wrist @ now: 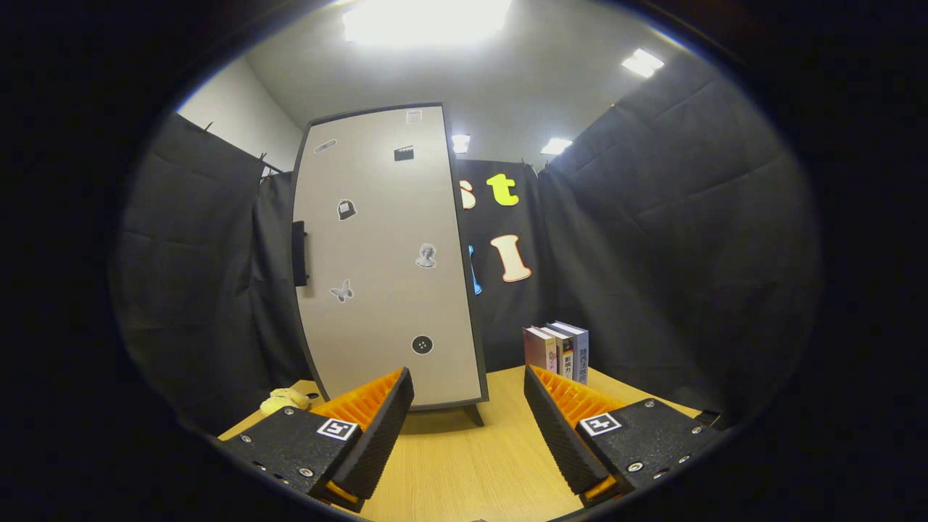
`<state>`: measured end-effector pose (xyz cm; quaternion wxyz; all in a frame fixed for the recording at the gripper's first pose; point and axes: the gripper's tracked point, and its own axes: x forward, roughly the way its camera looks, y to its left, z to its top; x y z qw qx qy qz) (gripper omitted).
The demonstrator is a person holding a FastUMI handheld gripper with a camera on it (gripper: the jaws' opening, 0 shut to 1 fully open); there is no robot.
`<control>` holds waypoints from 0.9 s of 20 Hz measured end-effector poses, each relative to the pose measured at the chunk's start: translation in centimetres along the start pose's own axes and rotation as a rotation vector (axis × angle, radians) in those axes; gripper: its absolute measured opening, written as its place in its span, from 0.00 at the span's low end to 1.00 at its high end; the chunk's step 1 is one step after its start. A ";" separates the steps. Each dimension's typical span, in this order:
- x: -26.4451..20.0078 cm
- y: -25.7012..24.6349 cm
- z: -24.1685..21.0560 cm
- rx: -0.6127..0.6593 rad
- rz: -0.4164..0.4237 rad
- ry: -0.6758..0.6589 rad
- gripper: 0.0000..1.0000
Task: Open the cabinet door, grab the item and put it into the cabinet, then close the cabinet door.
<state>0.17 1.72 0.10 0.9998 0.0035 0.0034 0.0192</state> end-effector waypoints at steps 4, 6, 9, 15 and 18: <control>0.4 0.7 -0.3 -0.008 0.016 0.009 0.95; 0.7 1.0 -0.2 -0.012 0.021 0.003 0.95; 1.0 1.8 -0.1 -0.001 0.034 0.000 0.95; 3.8 4.8 3.1 0.025 0.098 -0.042 0.95; 5.7 7.3 5.4 0.036 0.146 -0.068 0.95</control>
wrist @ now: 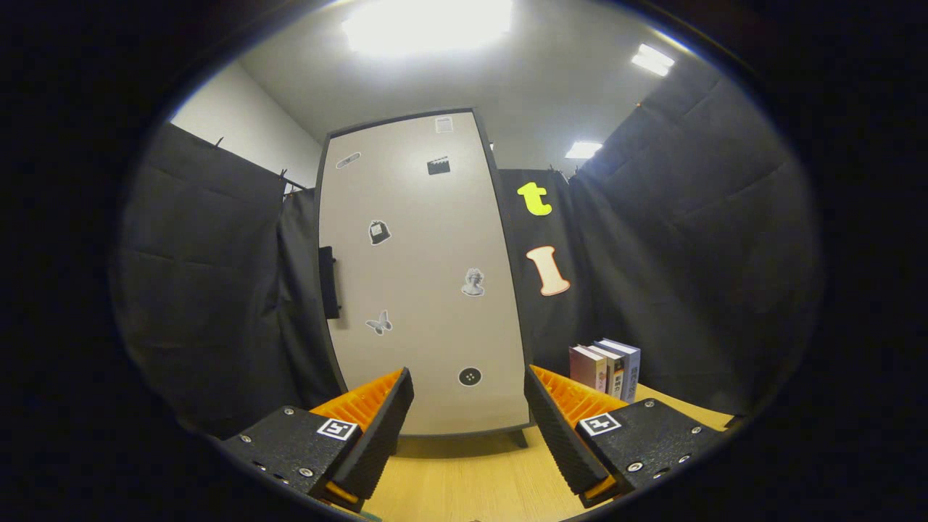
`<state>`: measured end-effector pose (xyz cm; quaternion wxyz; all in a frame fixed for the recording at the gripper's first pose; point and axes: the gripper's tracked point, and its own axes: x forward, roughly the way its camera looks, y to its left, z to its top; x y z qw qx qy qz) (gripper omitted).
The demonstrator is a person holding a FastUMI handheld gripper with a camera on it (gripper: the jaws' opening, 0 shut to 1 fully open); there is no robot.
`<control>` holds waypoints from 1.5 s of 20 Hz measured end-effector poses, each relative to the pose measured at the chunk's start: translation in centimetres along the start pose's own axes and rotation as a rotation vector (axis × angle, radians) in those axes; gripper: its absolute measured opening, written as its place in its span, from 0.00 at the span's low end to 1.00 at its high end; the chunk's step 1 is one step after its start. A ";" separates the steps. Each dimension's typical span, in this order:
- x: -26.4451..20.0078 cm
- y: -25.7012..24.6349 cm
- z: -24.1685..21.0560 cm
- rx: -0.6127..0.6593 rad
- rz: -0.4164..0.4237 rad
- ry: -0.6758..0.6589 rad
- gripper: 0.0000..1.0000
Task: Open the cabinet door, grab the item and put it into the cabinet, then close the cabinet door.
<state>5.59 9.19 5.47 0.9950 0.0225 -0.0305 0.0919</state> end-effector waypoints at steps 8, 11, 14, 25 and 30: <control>5.4 7.0 3.1 0.015 0.120 -0.030 0.95; 7.7 9.8 4.3 0.033 0.163 -0.044 0.95; 9.5 12.5 5.2 0.053 0.201 -0.046 0.95; 16.8 19.2 5.4 0.006 0.223 -0.011 0.95; 19.5 21.8 5.2 -0.054 0.228 0.009 0.92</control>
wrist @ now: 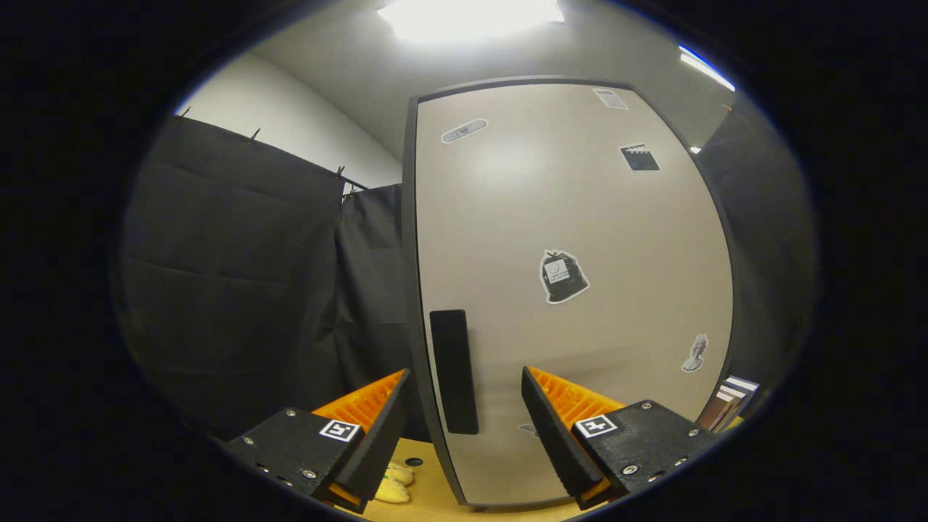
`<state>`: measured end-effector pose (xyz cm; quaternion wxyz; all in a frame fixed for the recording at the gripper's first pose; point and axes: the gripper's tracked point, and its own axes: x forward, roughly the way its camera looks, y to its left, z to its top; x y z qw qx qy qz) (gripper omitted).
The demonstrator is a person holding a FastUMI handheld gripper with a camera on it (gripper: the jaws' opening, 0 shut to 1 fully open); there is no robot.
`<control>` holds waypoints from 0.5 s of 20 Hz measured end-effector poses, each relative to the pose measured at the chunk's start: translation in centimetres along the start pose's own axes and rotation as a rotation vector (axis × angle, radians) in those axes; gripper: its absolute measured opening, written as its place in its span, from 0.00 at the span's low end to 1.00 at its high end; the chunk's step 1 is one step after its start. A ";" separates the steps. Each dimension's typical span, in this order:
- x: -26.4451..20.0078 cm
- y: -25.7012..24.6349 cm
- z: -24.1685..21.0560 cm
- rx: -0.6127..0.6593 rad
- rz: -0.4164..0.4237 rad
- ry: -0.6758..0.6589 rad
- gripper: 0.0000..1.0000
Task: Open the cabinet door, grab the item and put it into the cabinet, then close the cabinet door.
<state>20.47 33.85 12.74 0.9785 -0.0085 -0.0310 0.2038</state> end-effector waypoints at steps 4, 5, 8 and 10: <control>2.3 0.7 -1.1 -0.018 -0.012 0.049 0.80; 2.7 0.8 -1.4 -0.018 -0.017 0.065 0.74; 3.5 0.9 -2.3 -0.005 -0.028 0.117 0.63; 3.6 0.4 -2.4 0.006 -0.049 0.135 0.44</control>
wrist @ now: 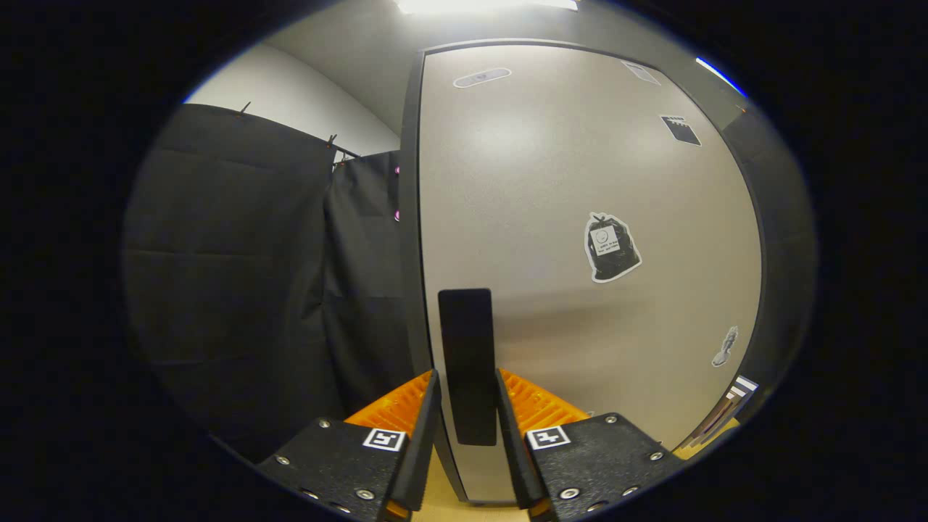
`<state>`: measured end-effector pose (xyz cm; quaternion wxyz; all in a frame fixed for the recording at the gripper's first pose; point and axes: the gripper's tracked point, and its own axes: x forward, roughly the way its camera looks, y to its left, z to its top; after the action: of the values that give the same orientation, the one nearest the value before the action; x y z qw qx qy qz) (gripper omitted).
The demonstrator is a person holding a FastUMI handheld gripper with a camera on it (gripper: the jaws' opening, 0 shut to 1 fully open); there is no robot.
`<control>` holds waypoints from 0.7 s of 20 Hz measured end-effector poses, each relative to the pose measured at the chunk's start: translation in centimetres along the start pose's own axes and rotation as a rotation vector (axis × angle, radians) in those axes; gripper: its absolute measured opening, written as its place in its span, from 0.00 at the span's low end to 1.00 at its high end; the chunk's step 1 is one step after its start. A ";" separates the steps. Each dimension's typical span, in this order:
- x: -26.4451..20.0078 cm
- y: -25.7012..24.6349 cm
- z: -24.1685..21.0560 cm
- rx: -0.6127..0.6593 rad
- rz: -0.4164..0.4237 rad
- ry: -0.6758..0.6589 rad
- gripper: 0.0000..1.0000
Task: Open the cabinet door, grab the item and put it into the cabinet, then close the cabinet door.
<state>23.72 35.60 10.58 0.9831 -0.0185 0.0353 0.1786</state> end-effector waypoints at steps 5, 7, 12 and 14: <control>-0.8 0.0 -0.1 -0.047 0.036 0.039 0.23; -1.7 0.2 0.0 -0.048 0.066 0.047 0.21; -2.3 -0.2 -0.1 -0.031 0.152 0.069 0.21; -2.5 -0.4 -0.2 -0.026 0.176 0.075 0.21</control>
<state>21.54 34.37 10.59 0.9613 -0.0349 0.0710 0.2638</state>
